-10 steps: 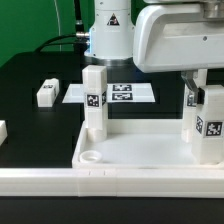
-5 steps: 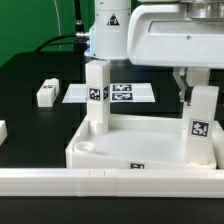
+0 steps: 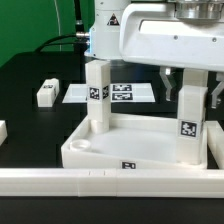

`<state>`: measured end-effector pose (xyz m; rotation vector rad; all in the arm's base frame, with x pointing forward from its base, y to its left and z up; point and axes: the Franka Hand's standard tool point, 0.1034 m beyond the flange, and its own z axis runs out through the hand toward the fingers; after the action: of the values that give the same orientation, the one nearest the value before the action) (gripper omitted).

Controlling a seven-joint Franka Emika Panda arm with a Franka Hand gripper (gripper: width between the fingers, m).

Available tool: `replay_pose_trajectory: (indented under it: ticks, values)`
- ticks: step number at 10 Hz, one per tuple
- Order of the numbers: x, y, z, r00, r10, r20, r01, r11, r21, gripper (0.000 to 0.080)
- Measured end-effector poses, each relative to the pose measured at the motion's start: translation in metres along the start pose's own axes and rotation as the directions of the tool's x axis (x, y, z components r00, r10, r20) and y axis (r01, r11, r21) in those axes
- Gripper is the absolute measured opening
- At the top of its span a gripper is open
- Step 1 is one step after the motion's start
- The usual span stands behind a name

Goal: Assemble desk

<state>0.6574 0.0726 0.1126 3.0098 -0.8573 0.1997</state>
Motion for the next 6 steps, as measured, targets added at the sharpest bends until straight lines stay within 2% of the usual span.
replay_pose_trajectory:
  ticks: [1, 2, 4, 6]
  values:
    - [0.000, 0.000, -0.003, 1.000, -0.016, -0.001, 0.016, 1.000, 0.003, 0.0522]
    - [0.000, 0.001, -0.016, 0.999, -0.040, -0.006, 0.040, 0.999, 0.016, 0.0622]
    - [0.005, 0.022, -0.039, 0.995, -0.103, -0.012, 0.103, 0.994, 0.033, 0.0645]
    - [0.021, 0.058, -0.041, 0.983, -0.181, -0.017, 0.181, 0.983, 0.019, 0.0649]
